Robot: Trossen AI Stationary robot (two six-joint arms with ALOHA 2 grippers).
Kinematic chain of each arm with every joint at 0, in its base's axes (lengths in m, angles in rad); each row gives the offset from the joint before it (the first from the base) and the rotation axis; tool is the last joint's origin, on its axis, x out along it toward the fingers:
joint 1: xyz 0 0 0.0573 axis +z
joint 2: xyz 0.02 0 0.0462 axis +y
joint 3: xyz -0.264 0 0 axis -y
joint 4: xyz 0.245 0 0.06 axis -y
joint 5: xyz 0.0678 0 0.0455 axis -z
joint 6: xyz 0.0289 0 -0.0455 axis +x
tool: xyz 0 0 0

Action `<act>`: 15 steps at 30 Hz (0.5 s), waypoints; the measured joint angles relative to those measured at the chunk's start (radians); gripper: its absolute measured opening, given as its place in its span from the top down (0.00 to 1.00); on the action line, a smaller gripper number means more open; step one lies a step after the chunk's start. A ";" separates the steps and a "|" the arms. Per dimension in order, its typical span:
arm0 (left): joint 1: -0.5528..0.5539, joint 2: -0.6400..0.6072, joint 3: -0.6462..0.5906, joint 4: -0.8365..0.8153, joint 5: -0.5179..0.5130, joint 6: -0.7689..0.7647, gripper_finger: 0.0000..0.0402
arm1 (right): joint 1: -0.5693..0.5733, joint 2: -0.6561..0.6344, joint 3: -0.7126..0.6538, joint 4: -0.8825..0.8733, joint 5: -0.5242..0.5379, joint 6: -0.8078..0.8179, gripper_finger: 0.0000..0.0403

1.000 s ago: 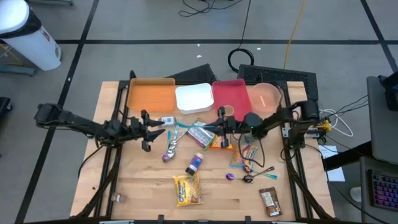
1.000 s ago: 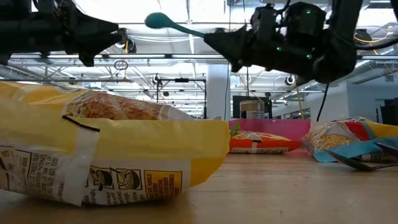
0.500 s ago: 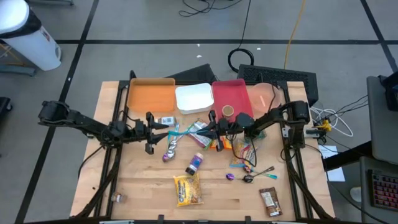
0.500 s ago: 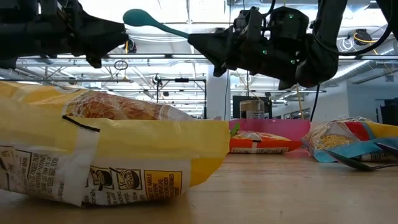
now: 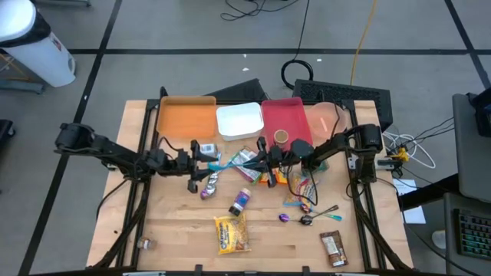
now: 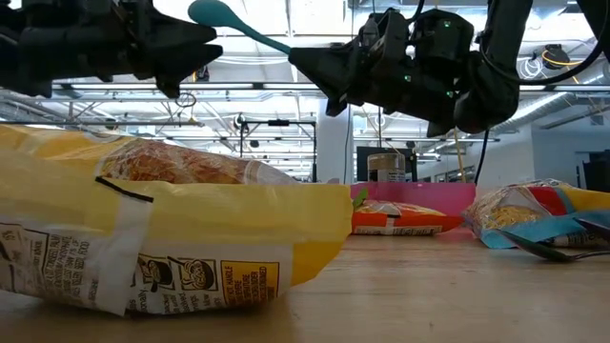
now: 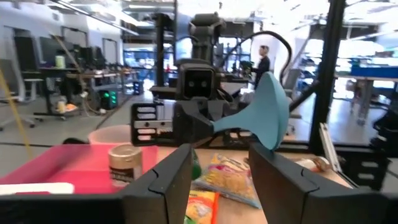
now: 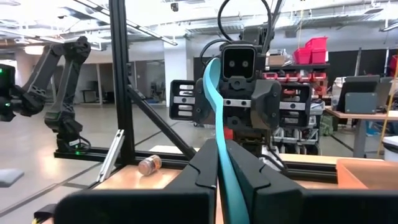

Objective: Pick & Place Food Item
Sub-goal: Put the blue baby spoon into the orange bin

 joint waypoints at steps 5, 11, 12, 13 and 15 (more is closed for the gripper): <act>-0.002 0.020 0.002 0.004 0.032 -0.017 0.62 | -0.004 0.002 0.000 -0.007 0.017 -0.001 0.99; -0.001 0.020 0.002 0.013 0.045 -0.019 0.63 | -0.014 0.001 0.000 -0.020 0.010 0.002 0.99; 0.000 0.019 0.002 0.015 0.042 -0.017 0.63 | -0.014 0.001 0.000 -0.022 0.012 0.002 0.99; 0.000 0.019 0.002 0.016 0.042 -0.013 0.63 | -0.013 0.001 0.000 -0.027 0.012 0.002 0.99; -0.001 0.019 0.002 0.017 0.043 -0.004 0.64 | -0.013 0.001 0.000 -0.035 0.011 0.000 0.99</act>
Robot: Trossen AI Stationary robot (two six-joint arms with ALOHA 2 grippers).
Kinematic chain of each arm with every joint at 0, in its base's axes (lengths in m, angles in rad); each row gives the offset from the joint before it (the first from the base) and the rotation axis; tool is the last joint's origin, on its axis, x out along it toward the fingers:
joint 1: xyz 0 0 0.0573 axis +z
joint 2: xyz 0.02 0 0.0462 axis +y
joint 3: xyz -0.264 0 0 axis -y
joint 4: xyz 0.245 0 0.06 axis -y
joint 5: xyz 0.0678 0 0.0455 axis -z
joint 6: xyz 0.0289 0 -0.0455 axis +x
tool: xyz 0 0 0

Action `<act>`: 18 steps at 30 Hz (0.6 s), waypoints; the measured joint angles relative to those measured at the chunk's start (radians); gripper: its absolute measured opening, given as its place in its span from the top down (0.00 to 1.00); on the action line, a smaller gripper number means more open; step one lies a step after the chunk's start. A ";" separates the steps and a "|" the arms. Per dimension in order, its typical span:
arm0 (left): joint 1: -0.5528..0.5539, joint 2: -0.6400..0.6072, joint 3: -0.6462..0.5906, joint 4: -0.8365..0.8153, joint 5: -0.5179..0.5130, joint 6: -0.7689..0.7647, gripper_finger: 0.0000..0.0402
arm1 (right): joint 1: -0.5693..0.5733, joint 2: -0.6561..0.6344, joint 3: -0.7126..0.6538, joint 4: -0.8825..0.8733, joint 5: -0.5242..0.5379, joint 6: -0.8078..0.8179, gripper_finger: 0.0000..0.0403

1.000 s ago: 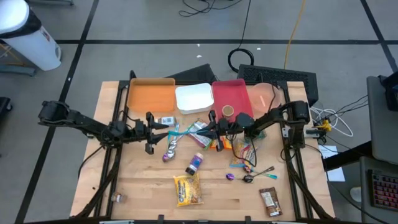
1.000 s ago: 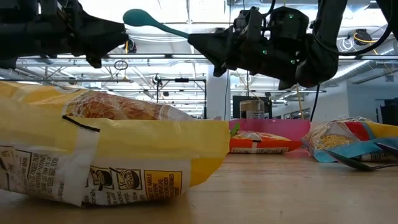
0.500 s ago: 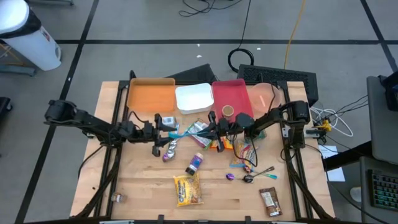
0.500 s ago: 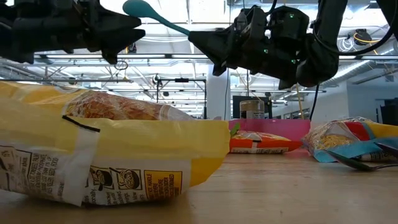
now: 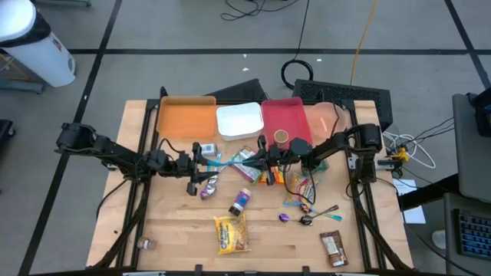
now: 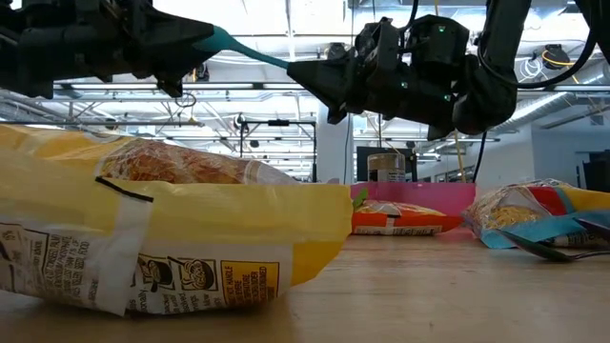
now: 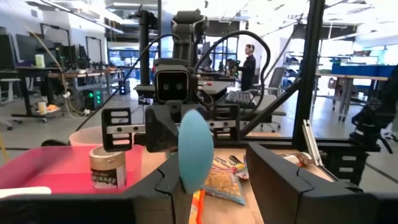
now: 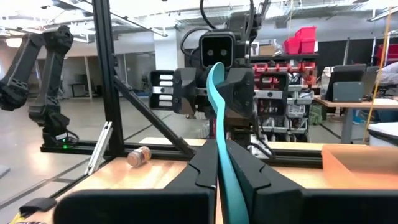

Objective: Pick & Place Food Item
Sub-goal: Put the blue baby spoon into the orange bin

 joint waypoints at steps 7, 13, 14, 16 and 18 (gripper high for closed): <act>0.000 0.000 0.000 0.028 -0.006 0.001 0.74 | 0.000 0.000 0.000 -0.012 -0.003 -0.005 0.99; 0.000 0.000 0.000 0.023 0.001 0.015 0.91 | 0.000 0.000 0.000 -0.017 -0.006 -0.012 0.99; 0.000 0.000 0.000 0.021 0.005 0.020 0.94 | 0.000 0.000 0.000 -0.018 -0.006 -0.018 0.99; 0.000 0.000 0.000 0.012 0.017 0.028 0.96 | 0.000 0.000 0.000 -0.020 -0.006 -0.028 0.99; 0.000 0.000 0.000 0.002 0.017 0.032 0.96 | 0.000 0.000 0.000 -0.024 -0.006 -0.029 0.97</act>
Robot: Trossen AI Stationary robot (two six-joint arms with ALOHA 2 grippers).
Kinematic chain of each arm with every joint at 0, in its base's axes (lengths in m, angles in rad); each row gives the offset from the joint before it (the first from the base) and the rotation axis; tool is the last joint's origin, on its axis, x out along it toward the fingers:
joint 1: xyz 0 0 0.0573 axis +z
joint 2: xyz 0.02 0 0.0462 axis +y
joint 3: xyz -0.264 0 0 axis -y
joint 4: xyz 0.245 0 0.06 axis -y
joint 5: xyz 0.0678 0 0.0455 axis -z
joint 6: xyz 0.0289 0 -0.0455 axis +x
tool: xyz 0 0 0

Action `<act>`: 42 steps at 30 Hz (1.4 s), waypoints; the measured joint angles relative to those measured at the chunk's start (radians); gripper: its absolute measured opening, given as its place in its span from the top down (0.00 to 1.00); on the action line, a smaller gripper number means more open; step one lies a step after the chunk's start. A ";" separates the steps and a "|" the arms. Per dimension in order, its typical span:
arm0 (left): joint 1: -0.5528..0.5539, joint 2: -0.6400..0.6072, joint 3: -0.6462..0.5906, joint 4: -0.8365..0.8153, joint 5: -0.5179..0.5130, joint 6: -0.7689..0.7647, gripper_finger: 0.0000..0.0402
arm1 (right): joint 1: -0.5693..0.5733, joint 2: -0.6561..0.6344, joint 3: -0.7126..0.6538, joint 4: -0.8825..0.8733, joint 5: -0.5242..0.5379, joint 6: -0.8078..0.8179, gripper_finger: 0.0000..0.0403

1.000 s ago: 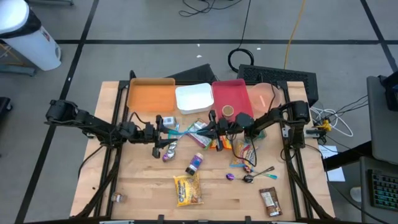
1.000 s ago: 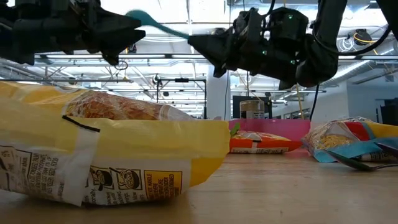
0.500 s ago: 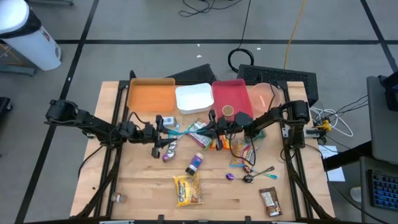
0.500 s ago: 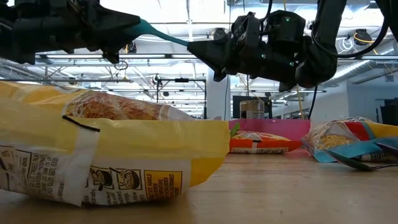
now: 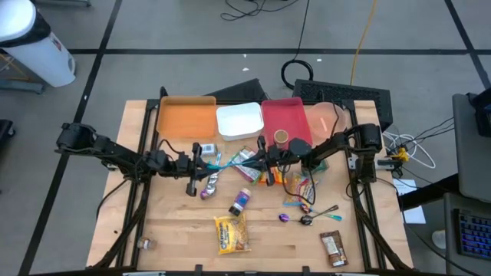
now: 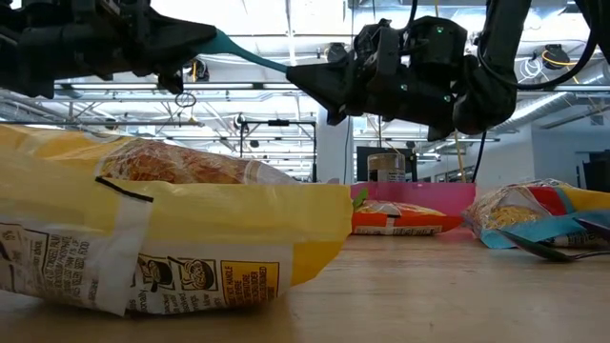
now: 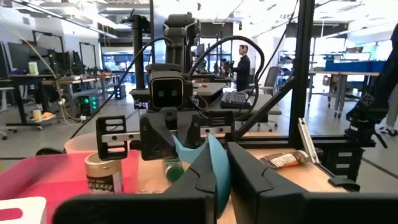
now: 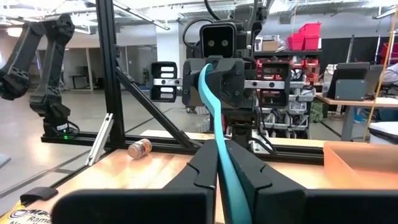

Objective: Pick & Place Food Item
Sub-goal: Put the blue baby spoon into the orange bin

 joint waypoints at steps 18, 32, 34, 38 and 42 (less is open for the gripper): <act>-0.001 -0.001 0.000 -0.063 -0.093 0.053 0.94 | -0.003 0.000 -0.001 -0.045 -0.015 0.003 0.52; -0.001 -0.123 -0.002 -0.263 -0.241 0.057 0.96 | -0.083 -0.103 -0.042 -0.054 -0.036 -0.017 0.40; 0.000 -0.159 -0.001 -0.322 -0.277 0.065 0.96 | -0.093 -0.135 -0.066 -0.059 -0.026 -0.017 0.40; 0.001 -0.225 -0.001 -0.404 -0.337 0.089 0.96 | -0.100 -0.192 -0.123 -0.056 -0.023 -0.044 0.41; 0.002 -0.308 0.002 -0.491 -0.390 0.104 0.96 | -0.101 -0.213 -0.158 -0.057 -0.019 -0.055 0.41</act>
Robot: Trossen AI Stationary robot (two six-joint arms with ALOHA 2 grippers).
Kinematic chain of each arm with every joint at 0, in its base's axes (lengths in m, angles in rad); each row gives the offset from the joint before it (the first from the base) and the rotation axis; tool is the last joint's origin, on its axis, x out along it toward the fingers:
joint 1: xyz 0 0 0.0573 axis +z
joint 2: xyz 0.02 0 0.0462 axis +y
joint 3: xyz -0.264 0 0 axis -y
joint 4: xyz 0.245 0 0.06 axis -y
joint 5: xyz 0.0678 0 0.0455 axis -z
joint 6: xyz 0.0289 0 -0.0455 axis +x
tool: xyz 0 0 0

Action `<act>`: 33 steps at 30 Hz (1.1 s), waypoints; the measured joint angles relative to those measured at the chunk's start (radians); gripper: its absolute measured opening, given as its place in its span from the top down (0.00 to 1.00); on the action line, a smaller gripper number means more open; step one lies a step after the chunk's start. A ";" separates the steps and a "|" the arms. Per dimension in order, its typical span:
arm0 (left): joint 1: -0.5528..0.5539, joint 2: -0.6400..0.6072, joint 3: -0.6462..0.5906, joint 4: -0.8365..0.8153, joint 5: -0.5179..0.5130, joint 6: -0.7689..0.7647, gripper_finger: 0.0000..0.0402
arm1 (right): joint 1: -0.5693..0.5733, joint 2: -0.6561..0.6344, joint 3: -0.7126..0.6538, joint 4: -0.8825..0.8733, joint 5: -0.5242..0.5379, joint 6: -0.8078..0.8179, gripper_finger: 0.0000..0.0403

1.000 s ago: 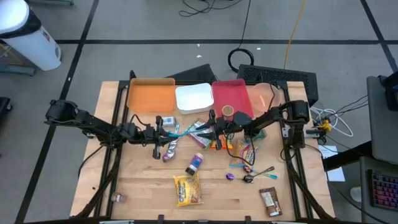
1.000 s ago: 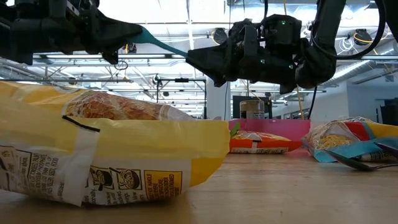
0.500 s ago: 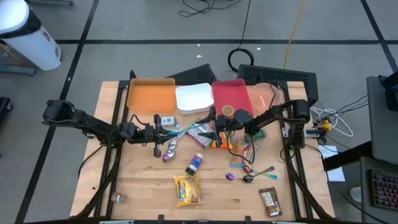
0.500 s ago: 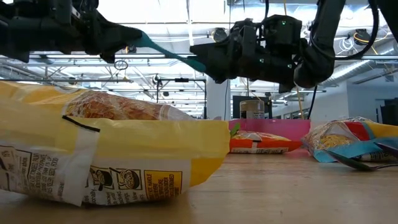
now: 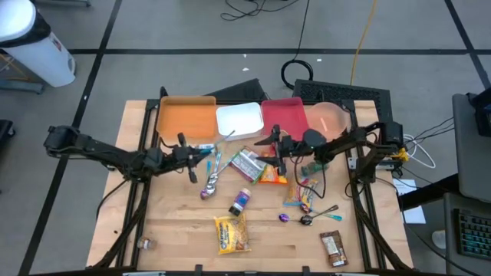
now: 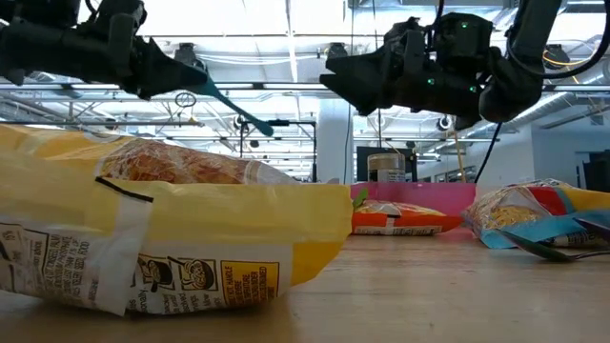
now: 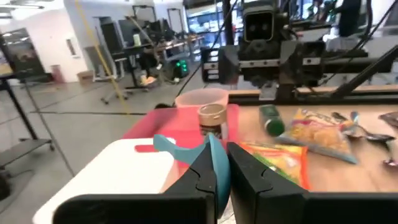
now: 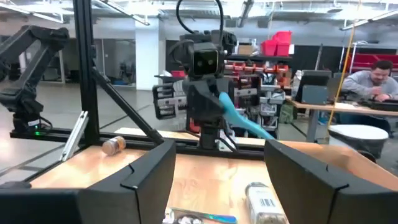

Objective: Pick & Place Food Item
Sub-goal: Put the blue baby spoon into the orange bin

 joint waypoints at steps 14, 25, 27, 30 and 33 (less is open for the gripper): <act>0.000 -0.048 0.437 -1.036 -0.184 -0.137 0.95 | 0.000 0.000 -0.007 -0.013 0.028 0.000 0.41; 0.103 0.071 0.449 -1.121 -0.192 -0.172 0.95 | 0.000 0.000 -0.007 -0.034 0.029 0.000 0.42; 0.130 0.104 0.449 -1.106 -0.192 -0.148 0.96 | 0.000 0.000 -0.007 -0.037 0.029 0.000 0.43; 0.172 0.156 0.449 -1.111 -0.181 -0.133 0.96 | 0.000 0.001 -0.007 -0.040 0.029 -0.005 0.42; 0.221 0.202 0.449 -1.108 -0.127 -0.120 0.95 | 0.000 0.001 -0.007 -0.043 0.030 -0.015 0.42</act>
